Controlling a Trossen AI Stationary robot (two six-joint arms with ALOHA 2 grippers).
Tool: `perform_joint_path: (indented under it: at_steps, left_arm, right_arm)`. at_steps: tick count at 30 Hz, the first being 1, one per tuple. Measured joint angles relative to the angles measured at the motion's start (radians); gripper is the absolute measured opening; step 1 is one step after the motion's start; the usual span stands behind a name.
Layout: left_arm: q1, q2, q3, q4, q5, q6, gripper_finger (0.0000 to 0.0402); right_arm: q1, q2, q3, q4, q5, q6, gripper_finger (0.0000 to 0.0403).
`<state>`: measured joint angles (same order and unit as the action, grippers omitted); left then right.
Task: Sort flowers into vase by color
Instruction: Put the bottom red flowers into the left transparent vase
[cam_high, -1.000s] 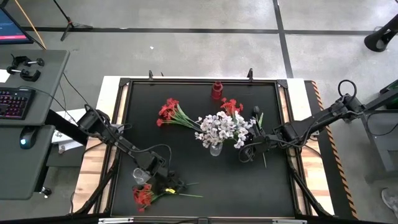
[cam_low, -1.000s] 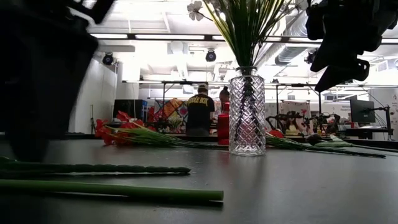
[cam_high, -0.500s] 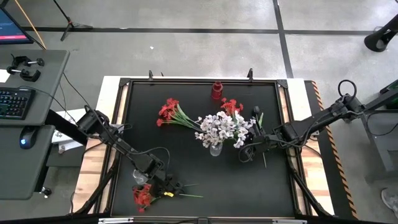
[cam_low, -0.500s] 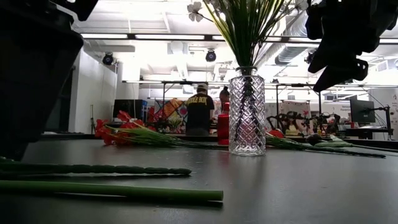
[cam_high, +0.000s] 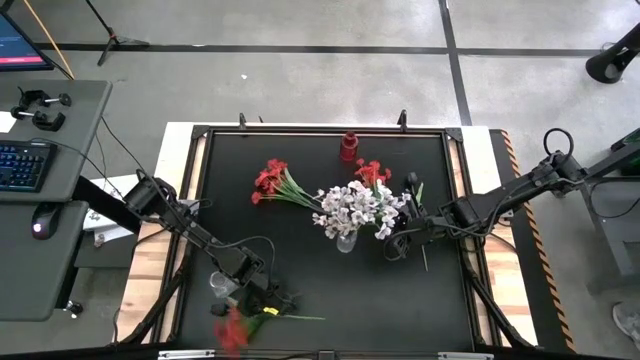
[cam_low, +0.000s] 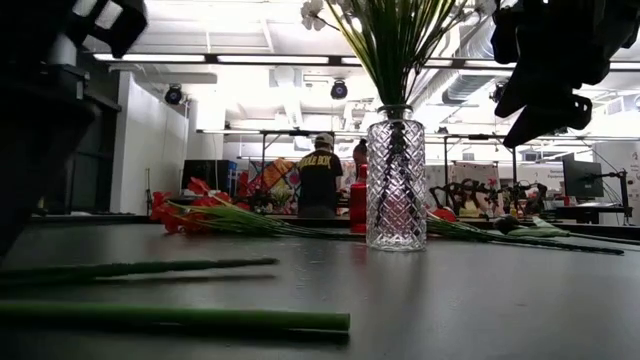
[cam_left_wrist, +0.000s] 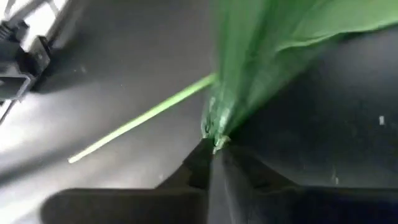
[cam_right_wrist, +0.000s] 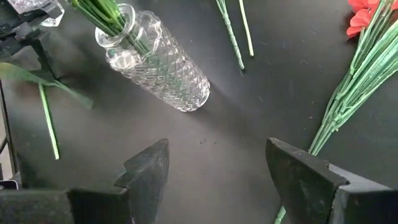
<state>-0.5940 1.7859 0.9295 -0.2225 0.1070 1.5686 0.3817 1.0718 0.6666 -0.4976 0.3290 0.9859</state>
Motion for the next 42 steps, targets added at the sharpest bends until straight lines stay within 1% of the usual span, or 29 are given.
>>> perform_joint_path:
  at_steps: [2, 5, 9, 17, 21, 28, 31, 33, 35, 37, 39, 42]
  left_arm:
    - [-0.001, 0.000, 0.000, 0.000, 0.012, -0.022, 0.0007]
    - [-0.001, 0.001, 0.000, 0.003, 0.026, -0.038, 0.0010]
    - [0.008, -0.006, 0.028, -0.030, 0.015, -0.083, 0.0002]
    - [0.101, -0.115, 0.082, -0.078, 0.010, -0.237, 0.0000]
    - [0.150, -0.182, 0.084, -0.082, 0.023, -0.359, 0.0000]
    - [0.186, -0.277, 0.084, -0.067, 0.108, -0.609, 0.0000]
    - [0.186, -0.323, 0.084, -0.050, 0.111, -0.741, 0.0000]
    - [0.185, -0.348, 0.085, -0.047, 0.091, -0.788, 0.0000]
    - [0.177, -0.352, 0.087, -0.044, 0.043, -0.797, 0.0000]
    - [0.162, -0.339, 0.086, -0.038, 0.017, -0.767, 0.0000]
    - [0.147, -0.309, 0.086, -0.006, 0.012, -0.687, 0.0000]
    - [0.131, -0.240, 0.097, -0.002, 0.009, -0.572, 0.0008]
  right_arm:
    - [0.000, 0.000, 0.000, 0.000, 0.000, 0.000, 0.0256]
    - [0.000, 0.000, 0.000, 0.000, 0.000, 0.000, 0.0256]
    - [0.000, 0.000, 0.000, 0.000, 0.000, 0.000, 0.0256]
    - [0.000, 0.000, 0.000, 0.000, -0.004, 0.002, 0.0256]
    - [0.000, 0.000, 0.000, 0.000, -0.004, 0.001, 0.0256]
    - [0.000, 0.000, 0.000, 0.001, -0.004, 0.001, 0.0256]
    - [0.000, 0.000, 0.000, 0.000, -0.004, 0.000, 0.0256]
    - [0.000, 0.000, 0.000, 0.000, -0.004, 0.001, 0.0256]
    - [0.000, 0.000, 0.000, 0.000, -0.004, 0.000, 0.0256]
    - [0.000, 0.000, 0.000, 0.000, -0.003, -0.006, 0.0256]
    - [-0.002, 0.000, 0.000, 0.001, -0.003, -0.021, 0.0256]
    - [-0.002, 0.000, 0.000, -0.005, 0.003, -0.026, 0.0256]
